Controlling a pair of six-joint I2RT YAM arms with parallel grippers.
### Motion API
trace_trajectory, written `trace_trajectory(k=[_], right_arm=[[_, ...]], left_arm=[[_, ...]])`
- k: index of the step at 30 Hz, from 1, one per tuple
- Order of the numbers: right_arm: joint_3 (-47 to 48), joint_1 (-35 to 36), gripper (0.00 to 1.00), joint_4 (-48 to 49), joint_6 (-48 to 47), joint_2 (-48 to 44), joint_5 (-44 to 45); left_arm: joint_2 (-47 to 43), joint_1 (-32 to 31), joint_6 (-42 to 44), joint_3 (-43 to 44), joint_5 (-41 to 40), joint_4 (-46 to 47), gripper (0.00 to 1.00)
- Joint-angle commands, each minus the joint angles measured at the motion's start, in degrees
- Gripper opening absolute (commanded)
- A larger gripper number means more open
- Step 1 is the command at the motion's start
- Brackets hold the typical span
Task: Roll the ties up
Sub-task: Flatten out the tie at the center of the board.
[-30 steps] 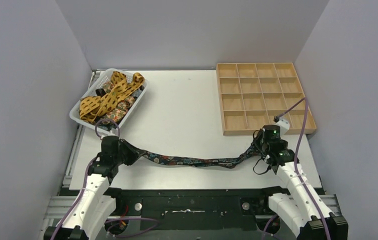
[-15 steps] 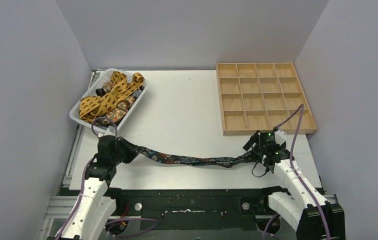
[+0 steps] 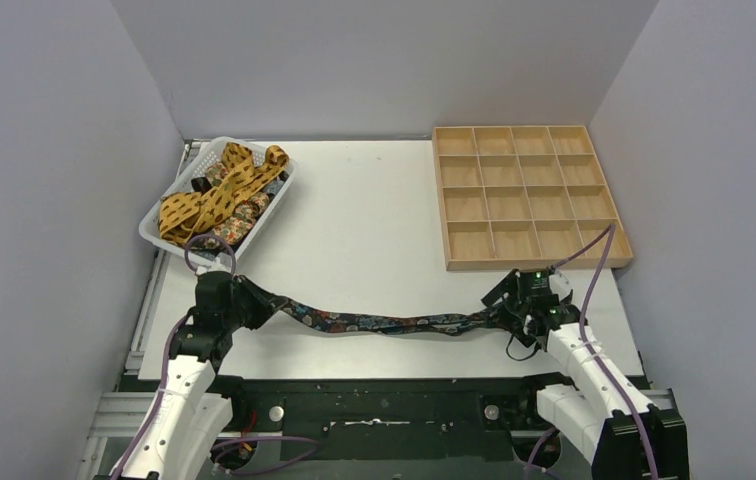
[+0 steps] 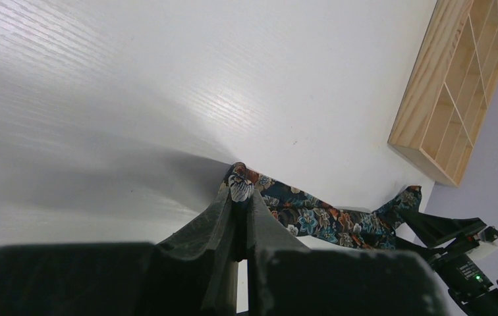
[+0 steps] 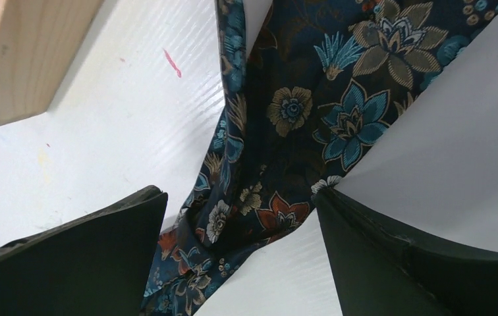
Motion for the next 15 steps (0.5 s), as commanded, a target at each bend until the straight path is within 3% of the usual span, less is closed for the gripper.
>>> trace_trajectory(k=[1,10,15], right_arm=[[-2.28,-0.39,0.90,2.07,5.22,-0.16,-3.69],[6.03,-0.73,0.91,-6.75,0.00,-2.20,3.70],[5.34,-0.71,0.91,-8.71,2.55,-4.86,-1.91]], left_arm=[[-0.32,0.50,1.05,3.03,1.05,0.33,0.00],[-0.24,0.50,0.90,3.18,1.23,-0.02,0.00],[-0.70,0.46,0.18,3.13,0.59,0.03,0.00]])
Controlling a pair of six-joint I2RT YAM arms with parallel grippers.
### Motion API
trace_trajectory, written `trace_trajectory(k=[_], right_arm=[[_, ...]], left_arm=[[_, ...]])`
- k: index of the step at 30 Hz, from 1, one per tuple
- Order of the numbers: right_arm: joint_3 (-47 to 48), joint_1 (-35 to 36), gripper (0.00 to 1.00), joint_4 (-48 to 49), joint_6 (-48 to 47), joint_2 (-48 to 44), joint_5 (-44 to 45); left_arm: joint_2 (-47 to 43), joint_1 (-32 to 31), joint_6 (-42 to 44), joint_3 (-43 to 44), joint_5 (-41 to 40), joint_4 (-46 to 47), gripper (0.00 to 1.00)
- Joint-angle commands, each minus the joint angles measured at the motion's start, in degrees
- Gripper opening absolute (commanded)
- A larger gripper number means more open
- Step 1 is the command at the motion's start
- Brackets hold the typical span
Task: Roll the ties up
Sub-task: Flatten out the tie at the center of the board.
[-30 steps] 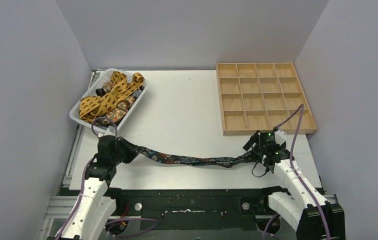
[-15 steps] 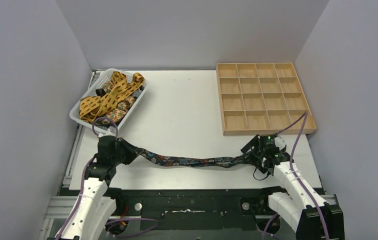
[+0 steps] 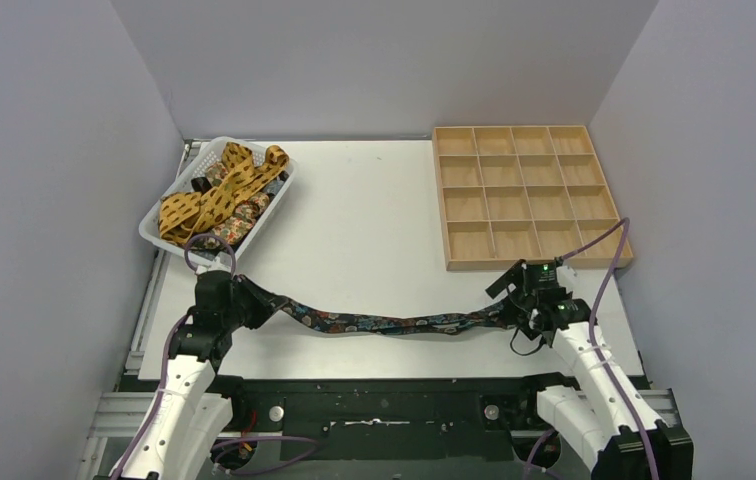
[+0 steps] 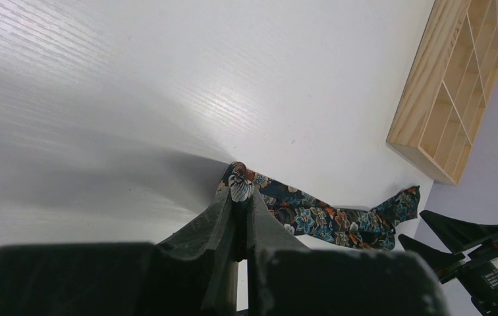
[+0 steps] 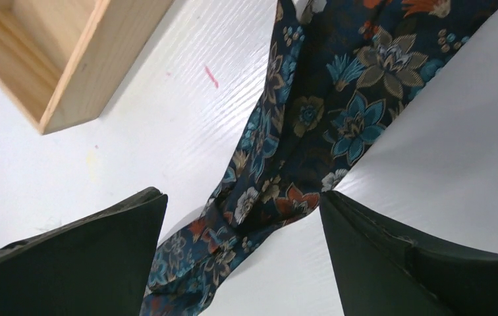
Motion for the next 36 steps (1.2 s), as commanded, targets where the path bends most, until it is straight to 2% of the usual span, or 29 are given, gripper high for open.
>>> trace_trajectory(k=[1,10,13,14,17,18,20,23,28,31,34,35,36], right_arm=[[-0.56,-0.22,0.90,-2.19,2.73,-3.47,-4.34],[-10.44,-0.24,0.87,5.88,10.76,-4.78,-12.90],[-13.38,-0.19,0.79,10.23,13.02,-4.84,-12.23],[-14.34,-0.31,0.75,11.93,13.38,-4.79,-10.97],[-16.66,-0.46,0.52,17.56,14.22,-3.80,-5.80],[-17.17,-0.93,0.42,19.46,13.88,-3.29,-4.49],[-18.01,-2.96,0.17,24.36,11.31,-2.37,-4.34],[-19.66,-5.98,0.00,32.56,7.51,-3.34,-6.30],[-22.18,-11.64,0.00,43.88,-1.65,-12.22,-11.08],[-21.18,-12.63,0.00,43.18,-7.99,-16.99,-11.22],[-23.19,-12.66,0.07,43.85,-9.16,-16.35,-14.42],[-23.76,-12.63,0.13,41.78,-6.91,-16.38,-14.15],[-23.36,-12.72,0.24,37.75,-5.28,-16.30,-13.03]], left_arm=[[-0.81,0.42,-0.24,2.63,0.25,0.59,0.00],[-0.81,0.42,-0.51,2.69,0.62,0.68,0.00],[-0.72,0.42,-0.63,2.61,0.79,0.67,0.00],[-0.80,0.43,-0.74,2.44,0.84,0.68,0.00],[-0.94,0.42,-1.63,1.90,1.25,1.42,0.00],[-0.98,0.42,-2.05,1.72,1.39,1.95,0.00],[-1.05,0.42,-2.87,1.39,1.99,2.82,0.00],[-1.57,0.57,-4.55,1.00,2.67,4.48,0.00],[-2.44,0.69,-10.97,-2.18,6.45,12.19,0.00],[-2.33,0.68,-12.88,-3.51,7.35,15.38,0.00],[-2.25,0.77,-12.45,-4.16,6.03,13.94,0.00],[-2.09,0.88,-12.26,-4.43,5.58,13.30,0.00],[-2.00,0.86,-12.05,-4.57,5.19,12.61,0.00]])
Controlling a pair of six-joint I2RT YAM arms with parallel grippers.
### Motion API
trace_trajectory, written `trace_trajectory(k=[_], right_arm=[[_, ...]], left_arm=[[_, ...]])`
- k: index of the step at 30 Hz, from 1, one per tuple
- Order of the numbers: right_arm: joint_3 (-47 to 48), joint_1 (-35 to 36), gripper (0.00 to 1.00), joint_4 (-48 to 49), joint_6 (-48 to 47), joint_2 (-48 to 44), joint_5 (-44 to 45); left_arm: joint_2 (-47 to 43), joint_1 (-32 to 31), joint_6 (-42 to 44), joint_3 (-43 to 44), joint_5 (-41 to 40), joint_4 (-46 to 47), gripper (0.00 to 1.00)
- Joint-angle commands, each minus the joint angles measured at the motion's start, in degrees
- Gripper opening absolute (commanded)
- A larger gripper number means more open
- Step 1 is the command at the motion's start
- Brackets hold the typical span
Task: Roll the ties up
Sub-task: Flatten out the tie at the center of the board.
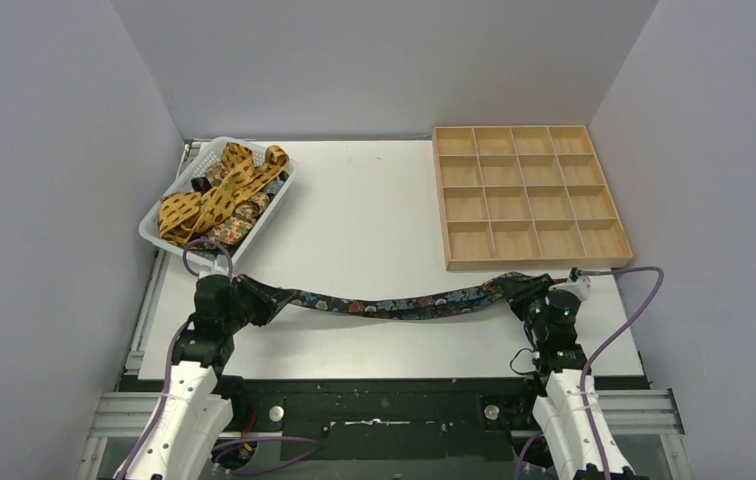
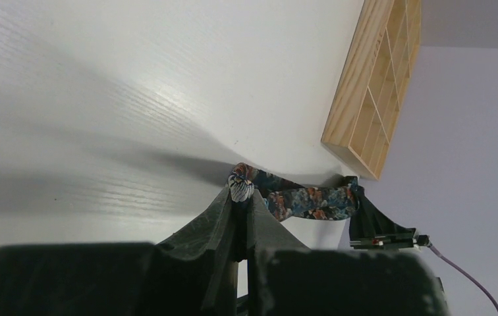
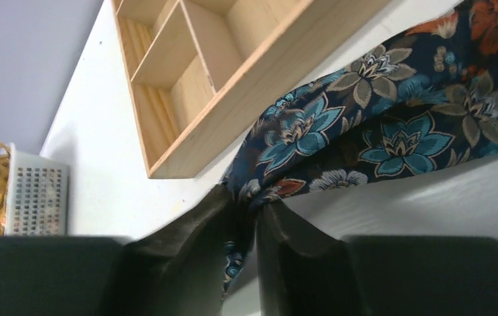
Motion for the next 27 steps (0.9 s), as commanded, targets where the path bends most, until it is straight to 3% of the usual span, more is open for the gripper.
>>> trace_trajectory(k=[1,2,3,6,10,14,17,20,24,27], right_arm=[[0.06,-0.35,0.44,-5.70,-0.53,0.27,0.36],[1.72,-0.35,0.61,-10.44,-0.34,0.09,1.64],[3.63,-0.39,0.70,-15.50,-0.54,-0.38,3.69],[11.75,0.26,0.89,-29.53,0.73,-1.39,12.66],[24.80,0.68,0.92,-39.36,-0.96,-0.05,17.88],[31.27,0.71,0.90,-36.67,-9.68,5.12,18.13],[35.04,0.49,0.89,-36.58,-16.09,15.70,15.81],[40.24,0.15,0.86,-41.18,-19.75,28.82,15.96],[41.44,-0.93,0.84,-40.61,-21.44,35.08,17.55],[39.73,-2.74,0.81,-37.18,-23.08,35.69,16.21]], left_arm=[[0.20,0.58,-0.73,-0.50,-0.74,2.15,0.00],[0.32,0.60,-0.21,-0.47,-1.51,1.16,0.00],[0.46,0.58,0.32,-0.35,-2.40,-0.62,0.00],[0.87,0.66,2.52,0.32,-4.91,-3.94,0.00],[1.31,0.75,4.43,2.31,-9.12,-7.83,0.00],[1.50,1.06,4.85,3.59,-12.50,-10.13,0.00],[2.25,1.35,5.81,4.60,-14.30,-12.28,0.01],[3.39,1.46,6.23,5.58,-16.43,-14.75,0.23],[4.95,1.60,5.42,6.79,-17.52,-17.30,0.64],[5.15,1.63,5.11,9.62,-20.33,-20.90,0.78]])
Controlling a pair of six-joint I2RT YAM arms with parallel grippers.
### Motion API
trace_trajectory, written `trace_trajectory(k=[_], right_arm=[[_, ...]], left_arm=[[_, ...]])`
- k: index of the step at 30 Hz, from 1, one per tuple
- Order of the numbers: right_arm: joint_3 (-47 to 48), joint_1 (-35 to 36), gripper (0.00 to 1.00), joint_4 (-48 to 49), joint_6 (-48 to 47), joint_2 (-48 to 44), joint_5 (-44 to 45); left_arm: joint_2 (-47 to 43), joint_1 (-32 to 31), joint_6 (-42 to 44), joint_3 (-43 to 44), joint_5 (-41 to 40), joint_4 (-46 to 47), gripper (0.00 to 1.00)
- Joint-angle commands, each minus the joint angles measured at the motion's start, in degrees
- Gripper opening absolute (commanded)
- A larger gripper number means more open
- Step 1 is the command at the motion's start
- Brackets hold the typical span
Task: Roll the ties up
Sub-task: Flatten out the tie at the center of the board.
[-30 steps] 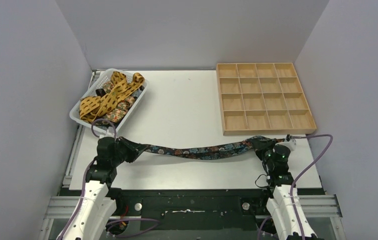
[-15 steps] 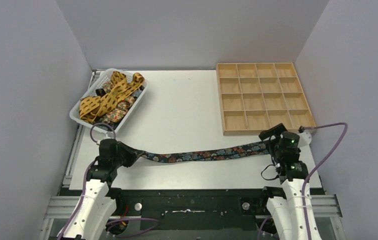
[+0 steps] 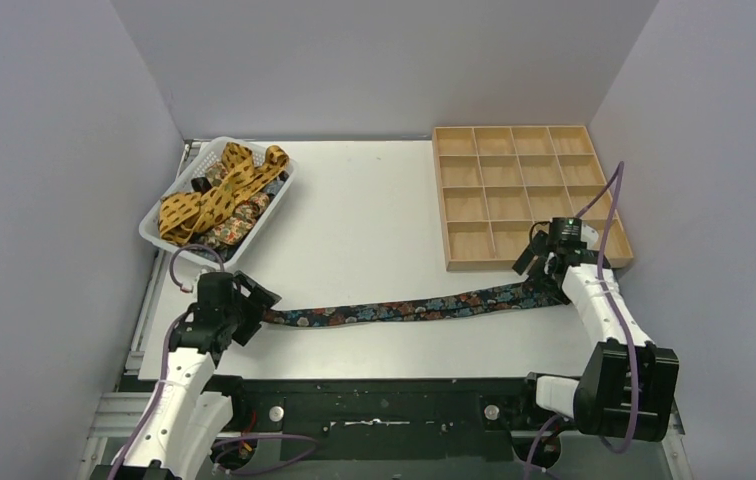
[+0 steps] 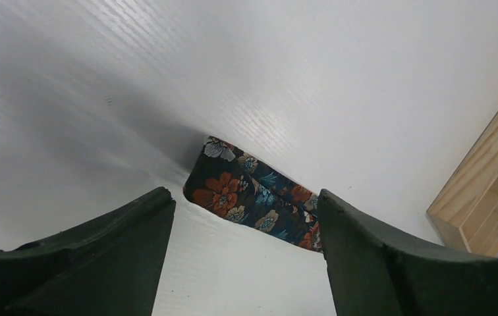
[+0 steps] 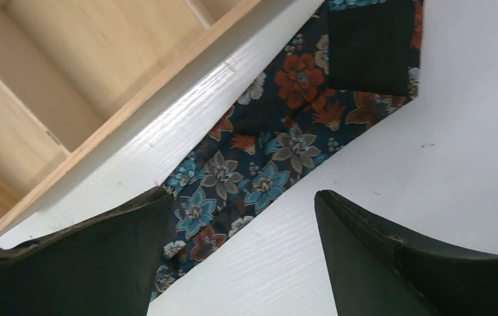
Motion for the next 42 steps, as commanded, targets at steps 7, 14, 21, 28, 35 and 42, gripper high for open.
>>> trace_trajectory(k=[7,14,21,28,35,42], right_arm=[[-3.66,-4.23,0.63,9.75,-5.10,5.30,-6.51],[-6.11,-4.96,0.59,19.40,-0.97,8.79,-5.20],[-8.52,-14.11,0.60,24.07,-0.18,15.25,-3.61],[-5.04,-17.57,0.63,21.37,-0.61,13.10,0.31],[2.07,-11.92,0.77,16.34,-5.90,2.81,-16.45],[-7.21,11.84,0.72,33.24,-3.88,-5.75,-33.24]], left_arm=[[-2.42,0.49,0.99,10.76,-3.89,-6.88,0.84],[-2.53,0.49,4.32,12.19,-2.19,-6.86,0.85],[-1.11,0.49,6.38,11.09,3.57,-2.78,0.85],[0.16,0.49,5.80,8.11,7.10,1.40,0.85],[4.24,0.43,5.44,1.40,11.67,9.40,0.85],[7.13,0.28,6.05,-5.57,16.08,20.89,0.84]])
